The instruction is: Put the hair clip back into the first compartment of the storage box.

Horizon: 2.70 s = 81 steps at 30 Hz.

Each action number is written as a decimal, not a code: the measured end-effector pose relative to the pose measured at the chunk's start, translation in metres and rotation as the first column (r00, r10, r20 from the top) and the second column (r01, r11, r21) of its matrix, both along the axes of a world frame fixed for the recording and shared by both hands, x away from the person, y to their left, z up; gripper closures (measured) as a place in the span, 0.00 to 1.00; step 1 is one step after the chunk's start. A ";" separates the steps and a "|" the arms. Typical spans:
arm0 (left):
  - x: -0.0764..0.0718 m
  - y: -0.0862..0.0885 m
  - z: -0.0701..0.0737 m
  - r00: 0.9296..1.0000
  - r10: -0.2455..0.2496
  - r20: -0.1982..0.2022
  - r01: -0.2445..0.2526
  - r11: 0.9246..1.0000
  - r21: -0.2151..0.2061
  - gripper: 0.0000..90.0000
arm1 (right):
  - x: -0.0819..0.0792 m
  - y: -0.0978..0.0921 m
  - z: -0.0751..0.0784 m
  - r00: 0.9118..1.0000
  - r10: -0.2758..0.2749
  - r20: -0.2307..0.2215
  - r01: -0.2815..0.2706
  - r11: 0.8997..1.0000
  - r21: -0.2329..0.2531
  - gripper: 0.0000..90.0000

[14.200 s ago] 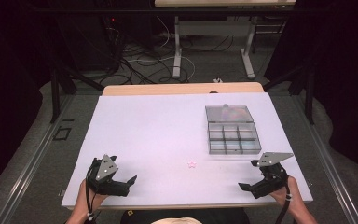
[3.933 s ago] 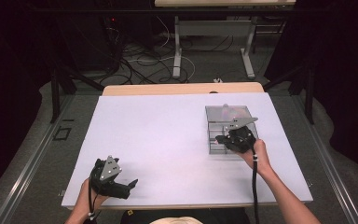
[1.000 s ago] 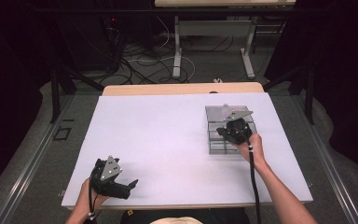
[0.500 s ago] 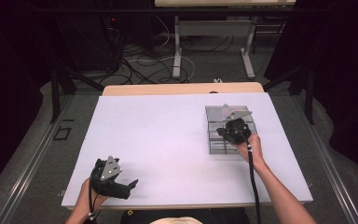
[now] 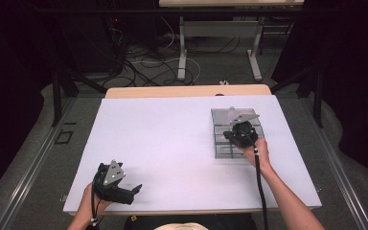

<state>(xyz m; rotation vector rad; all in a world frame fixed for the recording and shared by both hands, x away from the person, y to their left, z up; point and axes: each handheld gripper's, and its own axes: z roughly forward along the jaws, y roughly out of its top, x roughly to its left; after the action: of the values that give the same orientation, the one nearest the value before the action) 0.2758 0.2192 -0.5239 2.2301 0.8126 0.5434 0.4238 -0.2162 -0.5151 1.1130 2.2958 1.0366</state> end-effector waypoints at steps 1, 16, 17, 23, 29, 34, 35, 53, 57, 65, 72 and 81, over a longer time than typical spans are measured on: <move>0.000 0.000 0.000 1.000 0.000 0.000 0.000 1.000 0.000 0.00 | 0.000 0.000 0.000 1.000 -0.002 -0.002 0.002 1.000 0.002 1.00; 0.000 0.000 0.000 1.000 0.001 0.001 -0.001 1.000 0.002 0.00 | 0.003 0.000 -0.006 1.000 -0.023 -0.015 0.023 1.000 -0.003 1.00; 0.000 0.000 0.000 1.000 0.001 0.001 -0.001 1.000 0.002 0.00 | 0.003 0.000 -0.006 1.000 -0.023 -0.015 0.023 1.000 -0.003 1.00; 0.000 0.000 0.000 1.000 0.000 0.001 0.000 1.000 0.000 0.00 | 0.005 0.001 -0.009 0.999 -0.040 -0.014 0.040 0.999 -0.014 1.00; 0.000 0.000 0.000 1.000 0.002 0.000 -0.002 1.000 -0.001 0.00 | 0.006 0.000 -0.011 0.998 -0.056 -0.017 0.056 0.998 -0.013 1.00; 0.000 0.000 0.000 1.000 0.002 0.000 -0.002 1.000 -0.001 0.00 | 0.006 0.001 -0.012 0.998 -0.059 -0.024 0.059 0.998 -0.014 1.00; 0.000 0.000 0.000 1.000 0.002 0.000 -0.002 1.000 -0.001 0.00 | 0.007 0.002 -0.013 0.998 -0.058 -0.024 0.058 0.998 -0.017 1.00; -0.001 0.000 0.000 1.000 0.004 0.003 -0.004 1.000 -0.001 0.00 | 0.005 0.001 -0.011 0.997 -0.071 -0.011 0.070 0.997 -0.017 0.89; 0.000 0.000 0.000 1.000 0.003 0.003 -0.003 1.000 0.002 0.00 | 0.003 0.000 -0.008 0.998 -0.060 -0.020 0.060 0.998 -0.021 0.80; 0.000 0.000 0.000 1.000 0.009 -0.001 -0.009 1.000 0.002 0.00 | -0.002 0.000 -0.003 0.999 -0.015 -0.044 0.015 1.000 -0.016 0.55; -0.002 0.001 0.000 1.000 0.015 -0.001 -0.015 1.000 0.005 0.00 | -0.008 -0.003 0.000 0.996 0.022 -0.082 -0.020 0.999 0.027 0.30; -0.003 0.002 0.000 1.000 0.015 0.001 -0.015 1.000 -0.001 0.00 | -0.024 -0.007 0.008 0.990 0.091 -0.107 -0.085 0.994 0.064 0.13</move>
<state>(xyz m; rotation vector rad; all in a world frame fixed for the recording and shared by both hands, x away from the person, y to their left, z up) 0.2730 0.2212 -0.5238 2.2243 0.8303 0.5508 0.3994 -0.2234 -0.5073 1.1269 2.4349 1.1081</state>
